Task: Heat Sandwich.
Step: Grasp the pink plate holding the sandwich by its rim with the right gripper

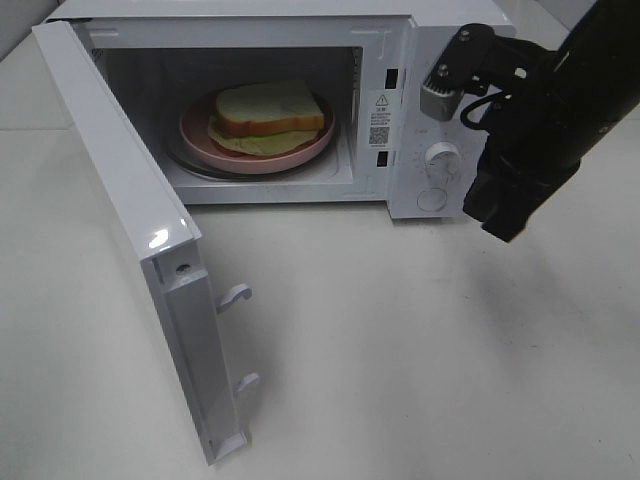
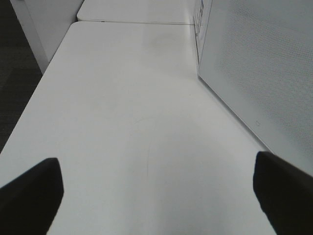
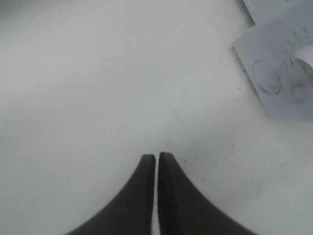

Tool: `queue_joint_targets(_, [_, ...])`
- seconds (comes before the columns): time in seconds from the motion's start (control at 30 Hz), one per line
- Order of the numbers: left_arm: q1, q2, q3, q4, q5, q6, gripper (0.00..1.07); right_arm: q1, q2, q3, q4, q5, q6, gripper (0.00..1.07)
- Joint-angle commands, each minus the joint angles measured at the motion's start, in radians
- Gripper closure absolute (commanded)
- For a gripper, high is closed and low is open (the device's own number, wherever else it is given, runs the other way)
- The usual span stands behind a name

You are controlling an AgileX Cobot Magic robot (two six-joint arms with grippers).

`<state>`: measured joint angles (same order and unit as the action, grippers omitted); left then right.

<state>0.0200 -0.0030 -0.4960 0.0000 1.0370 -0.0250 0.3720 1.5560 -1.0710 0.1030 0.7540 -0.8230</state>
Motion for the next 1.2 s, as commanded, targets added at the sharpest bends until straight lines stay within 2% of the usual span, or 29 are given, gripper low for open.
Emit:
queue_joint_targets(0.03, [0.003, -0.022, 0.002, -0.012, -0.009, -0.003, 0.05, 0.005, -0.008, -0.007, 0.003, 0.039, -0.220, 1.03])
queue_joint_targets(0.13, [0.003, -0.022, 0.002, -0.012, -0.009, -0.003, 0.05, 0.005, -0.008, -0.007, 0.007, 0.050, -0.379, 1.02])
queue_joint_targets(0.37, [0.003, -0.022, 0.002, -0.012, -0.009, -0.003, 0.05, 0.026, -0.008, -0.007, -0.027, 0.044, -0.466, 0.99])
queue_joint_targets(0.43, [0.003, -0.022, 0.002, -0.012, -0.009, -0.003, 0.05, 0.041, -0.008, -0.007, -0.042, 0.041, -0.487, 0.96])
queue_joint_targets(0.47, [0.003, -0.022, 0.002, -0.012, -0.009, -0.003, 0.05, 0.048, -0.008, -0.007, -0.050, 0.041, -0.487, 0.92])
queue_joint_targets(0.53, [0.003, -0.022, 0.002, -0.012, -0.009, -0.003, 0.05, 0.063, -0.008, -0.007, -0.063, 0.034, -0.484, 0.77])
queue_joint_targets(0.57, [0.003, -0.022, 0.002, -0.012, -0.009, -0.003, 0.05, 0.063, -0.008, -0.007, -0.063, 0.034, -0.484, 0.77])
queue_joint_targets(0.6, [0.003, -0.022, 0.002, -0.012, -0.009, -0.003, 0.05, 0.065, -0.008, -0.009, -0.065, 0.034, -0.483, 0.72])
queue_joint_targets(0.63, [0.003, -0.022, 0.002, -0.012, -0.009, -0.003, 0.05, 0.077, -0.008, -0.009, -0.082, 0.035, -0.476, 0.64])
queue_joint_targets(0.67, [0.003, -0.022, 0.002, -0.012, -0.009, -0.003, 0.05, 0.077, -0.008, -0.010, -0.092, 0.035, -0.468, 0.50])
queue_joint_targets(0.7, [0.003, -0.022, 0.002, -0.012, -0.009, -0.003, 0.05, 0.077, -0.008, -0.010, -0.092, 0.035, -0.468, 0.50])
queue_joint_targets(0.77, [0.003, -0.022, 0.002, -0.012, -0.009, -0.003, 0.05, 0.085, -0.008, -0.013, -0.097, 0.037, -0.432, 0.35])
queue_joint_targets(0.8, [0.003, -0.022, 0.002, -0.012, -0.009, -0.003, 0.05, 0.095, -0.008, -0.014, -0.103, 0.041, -0.392, 0.22])
queue_joint_targets(0.83, [0.003, -0.022, 0.002, -0.012, -0.009, -0.003, 0.05, 0.098, -0.008, -0.014, -0.103, 0.041, -0.372, 0.18])
queue_joint_targets(0.97, [0.003, -0.022, 0.002, -0.012, -0.009, -0.003, 0.05, 0.098, -0.008, -0.014, -0.103, 0.037, -0.324, 0.10])
queue_joint_targets(1.2, [0.003, -0.022, 0.002, -0.012, -0.009, -0.003, 0.05, 0.124, -0.008, -0.014, -0.128, 0.025, -0.326, 0.11])
